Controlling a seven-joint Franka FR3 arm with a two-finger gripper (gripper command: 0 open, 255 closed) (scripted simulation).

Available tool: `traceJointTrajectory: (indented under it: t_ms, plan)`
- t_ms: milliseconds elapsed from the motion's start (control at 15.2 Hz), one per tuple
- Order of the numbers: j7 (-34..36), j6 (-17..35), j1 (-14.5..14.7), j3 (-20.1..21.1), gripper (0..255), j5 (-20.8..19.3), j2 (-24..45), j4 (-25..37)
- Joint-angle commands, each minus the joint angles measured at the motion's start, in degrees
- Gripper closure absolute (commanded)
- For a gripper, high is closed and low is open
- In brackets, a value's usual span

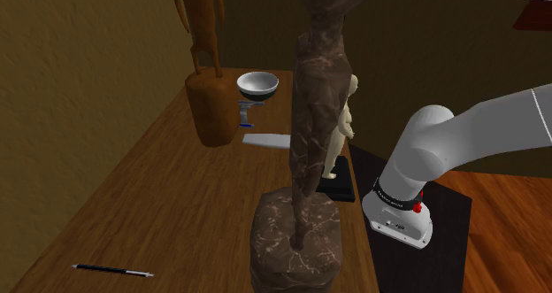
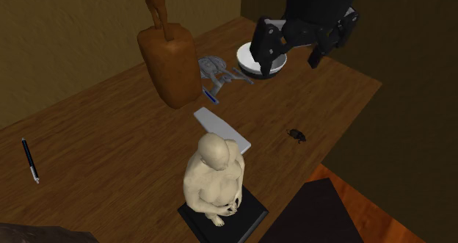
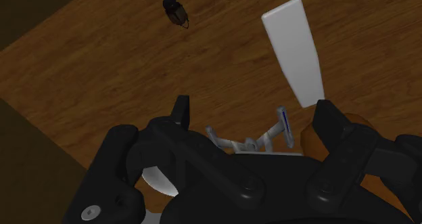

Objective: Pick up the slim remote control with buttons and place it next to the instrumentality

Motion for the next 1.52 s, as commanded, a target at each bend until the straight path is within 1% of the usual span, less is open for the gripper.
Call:
traceJointTrajectory:
  t_ms: [0, 396, 726, 1386, 1452]
  plan:
    - [0.00, 0.00, 0.00, 0.00, 0, 0.00, 0.00, 0.00]
    - [-3.78, 8.94, 3.51, 1.16, 0, 0.67, 6.68, -4.68]
    - [-6.92, 16.42, 6.37, 2.30, 0, 1.19, 13.56, -7.32]
    - [-12.83, 30.90, 11.54, 5.23, 0, 1.76, 30.27, -9.17]
    - [-12.89, 31.04, 11.58, 5.28, 0, 1.76, 30.46, -9.17]
